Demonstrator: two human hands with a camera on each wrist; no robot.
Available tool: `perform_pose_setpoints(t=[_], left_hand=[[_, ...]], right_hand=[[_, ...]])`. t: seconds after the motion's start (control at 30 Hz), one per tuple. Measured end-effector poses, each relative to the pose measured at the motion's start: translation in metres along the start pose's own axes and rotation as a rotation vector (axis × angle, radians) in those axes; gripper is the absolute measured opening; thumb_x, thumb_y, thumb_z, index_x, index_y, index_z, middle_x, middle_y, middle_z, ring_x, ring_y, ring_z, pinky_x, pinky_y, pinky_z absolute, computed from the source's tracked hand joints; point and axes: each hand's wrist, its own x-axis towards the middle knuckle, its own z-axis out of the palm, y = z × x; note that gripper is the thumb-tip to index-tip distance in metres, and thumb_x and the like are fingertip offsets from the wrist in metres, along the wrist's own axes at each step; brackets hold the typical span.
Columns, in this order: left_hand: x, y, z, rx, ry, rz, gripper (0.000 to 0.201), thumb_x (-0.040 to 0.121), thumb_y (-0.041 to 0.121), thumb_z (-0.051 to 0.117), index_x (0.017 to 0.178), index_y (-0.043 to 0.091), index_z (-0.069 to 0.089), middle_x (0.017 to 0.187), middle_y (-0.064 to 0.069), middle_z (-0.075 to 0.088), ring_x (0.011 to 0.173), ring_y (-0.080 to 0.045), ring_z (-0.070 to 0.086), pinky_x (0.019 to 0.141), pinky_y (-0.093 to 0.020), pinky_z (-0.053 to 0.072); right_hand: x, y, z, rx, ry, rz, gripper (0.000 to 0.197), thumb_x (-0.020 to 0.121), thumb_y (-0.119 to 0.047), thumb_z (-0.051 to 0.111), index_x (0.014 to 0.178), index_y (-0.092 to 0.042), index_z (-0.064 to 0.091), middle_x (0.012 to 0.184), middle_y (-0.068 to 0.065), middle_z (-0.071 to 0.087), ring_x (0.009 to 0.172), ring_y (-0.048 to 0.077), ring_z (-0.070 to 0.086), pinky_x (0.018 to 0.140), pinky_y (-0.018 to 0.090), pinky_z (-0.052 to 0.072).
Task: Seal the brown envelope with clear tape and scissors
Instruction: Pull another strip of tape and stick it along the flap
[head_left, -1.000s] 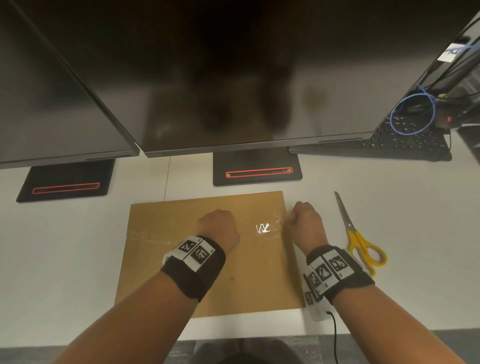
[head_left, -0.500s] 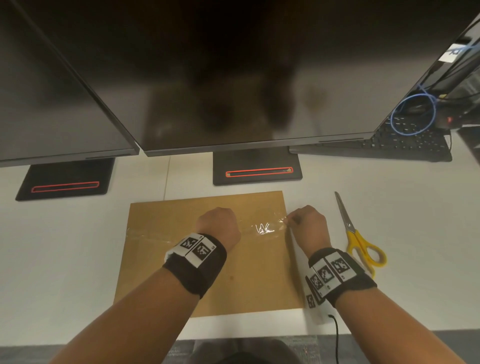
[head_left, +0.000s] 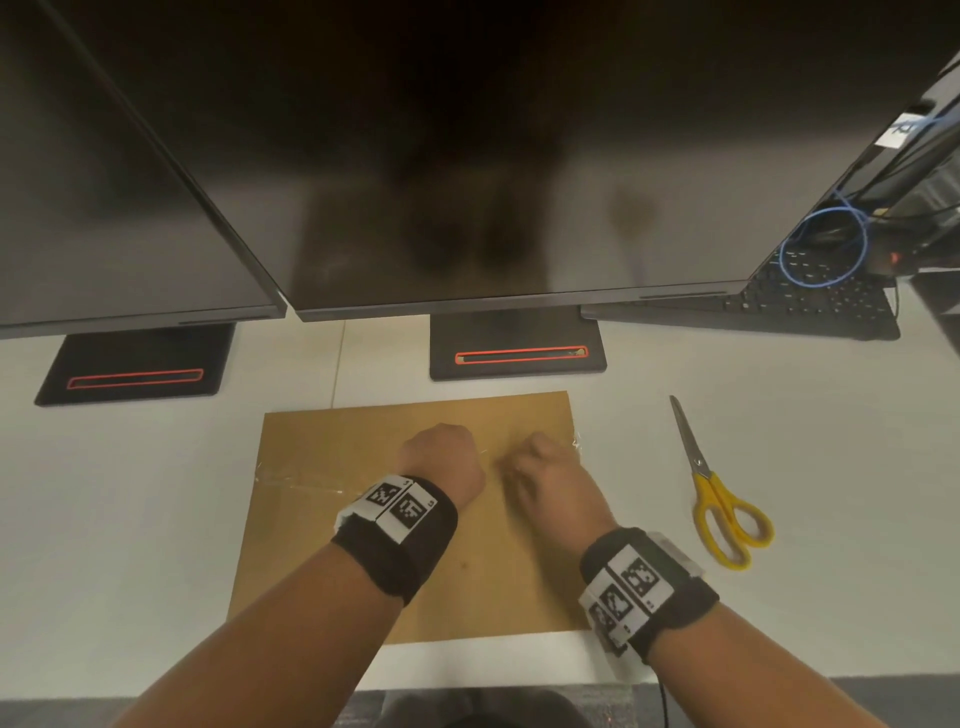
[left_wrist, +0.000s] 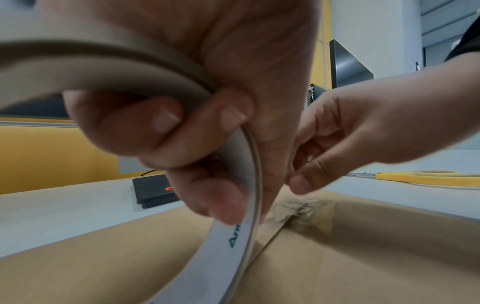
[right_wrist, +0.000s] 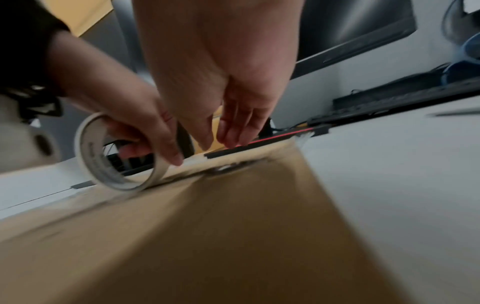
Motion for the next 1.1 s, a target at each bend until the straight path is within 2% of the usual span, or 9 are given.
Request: perform_pose_setpoints(t=[0.13, 0.23, 0.33, 0.43, 0.6, 0.67, 0.8, 0.93, 1.1], left_hand=[[-0.005, -0.004, -0.003, -0.051, 0.005, 0.021, 0.03, 0.091, 0.038, 0.049, 0.096, 0.011, 0.062, 0.099, -0.007, 0.064, 0.089, -0.025, 0.061, 0.067, -0.028, 0.04], [-0.008, -0.019, -0.009, -0.101, -0.023, 0.031, 0.036, 0.089, 0.043, 0.043, 0.083, 0.013, 0.062, 0.092, -0.008, 0.066, 0.087, -0.027, 0.063, 0.069, -0.03, 0.045], [-0.008, -0.049, -0.015, -0.285, -0.166, 0.067, 0.047, 0.087, 0.044, 0.043, 0.052, 0.015, 0.056, 0.059, -0.002, 0.063, 0.063, -0.022, 0.06, 0.072, -0.032, 0.05], [-0.009, -0.069, -0.016, -0.402, -0.257, 0.135, 0.056, 0.093, 0.049, 0.046, 0.048, 0.017, 0.051, 0.042, 0.004, 0.055, 0.046, -0.011, 0.052, 0.069, -0.029, 0.047], [-0.006, -0.07, -0.01, -0.28, -0.189, 0.173, 0.054, 0.091, 0.052, 0.047, 0.053, 0.013, 0.05, 0.055, -0.003, 0.051, 0.056, -0.019, 0.05, 0.063, -0.03, 0.04], [-0.005, -0.074, -0.008, -0.229, -0.177, 0.133, 0.051, 0.089, 0.048, 0.048, 0.053, 0.012, 0.05, 0.056, -0.005, 0.049, 0.057, -0.021, 0.05, 0.061, -0.03, 0.039], [-0.009, -0.084, -0.008, -0.098, -0.182, 0.013, 0.045, 0.086, 0.046, 0.05, 0.054, 0.013, 0.053, 0.054, 0.0, 0.051, 0.058, -0.02, 0.055, 0.059, -0.026, 0.043], [-0.016, -0.072, -0.008, 0.02, -0.135, -0.053, 0.04, 0.09, 0.043, 0.05, 0.06, 0.017, 0.046, 0.059, 0.003, 0.048, 0.065, -0.018, 0.053, 0.065, -0.026, 0.043], [-0.012, -0.058, -0.009, 0.1, -0.119, -0.076, 0.015, 0.09, 0.028, 0.054, 0.083, 0.016, 0.059, 0.078, 0.001, 0.058, 0.078, -0.02, 0.059, 0.066, -0.026, 0.042]], right_hand=[[-0.001, -0.001, 0.016, 0.027, -0.051, -0.028, 0.021, 0.084, -0.003, 0.059, 0.098, -0.007, 0.074, 0.088, 0.012, 0.063, 0.079, 0.029, 0.06, 0.072, 0.025, 0.043], [0.001, 0.0, 0.017, 0.033, -0.087, 0.008, 0.02, 0.09, -0.007, 0.057, 0.1, -0.006, 0.073, 0.095, 0.012, 0.063, 0.087, 0.028, 0.059, 0.076, 0.021, 0.037], [0.002, -0.002, 0.015, 0.066, -0.109, 0.053, 0.024, 0.095, -0.015, 0.051, 0.103, -0.004, 0.071, 0.1, 0.009, 0.06, 0.094, 0.023, 0.056, 0.077, 0.014, 0.03], [0.004, -0.005, 0.013, 0.046, -0.161, 0.083, 0.025, 0.095, -0.016, 0.05, 0.107, -0.008, 0.07, 0.104, 0.006, 0.058, 0.097, 0.019, 0.055, 0.075, 0.012, 0.028], [0.01, -0.01, 0.008, 0.048, -0.241, 0.149, 0.019, 0.093, -0.013, 0.052, 0.098, -0.011, 0.07, 0.099, 0.003, 0.053, 0.096, 0.02, 0.055, 0.071, 0.015, 0.03], [0.012, -0.012, 0.007, 0.058, -0.255, 0.202, 0.017, 0.093, -0.015, 0.053, 0.083, -0.014, 0.067, 0.093, 0.002, 0.05, 0.088, 0.018, 0.052, 0.07, 0.019, 0.031], [0.013, -0.015, 0.006, 0.143, -0.21, 0.292, 0.01, 0.09, -0.014, 0.057, 0.082, -0.008, 0.055, 0.081, 0.001, 0.05, 0.072, 0.015, 0.049, 0.057, 0.02, 0.034], [0.01, -0.014, 0.009, -0.028, -0.262, 0.168, 0.021, 0.093, -0.01, 0.05, 0.103, -0.011, 0.068, 0.101, 0.005, 0.054, 0.095, 0.022, 0.052, 0.082, 0.028, 0.043], [0.007, -0.019, 0.006, -0.225, -0.325, 0.047, 0.047, 0.093, -0.005, 0.038, 0.135, -0.025, 0.044, 0.129, 0.009, 0.044, 0.115, 0.03, 0.042, 0.091, 0.035, 0.041]])
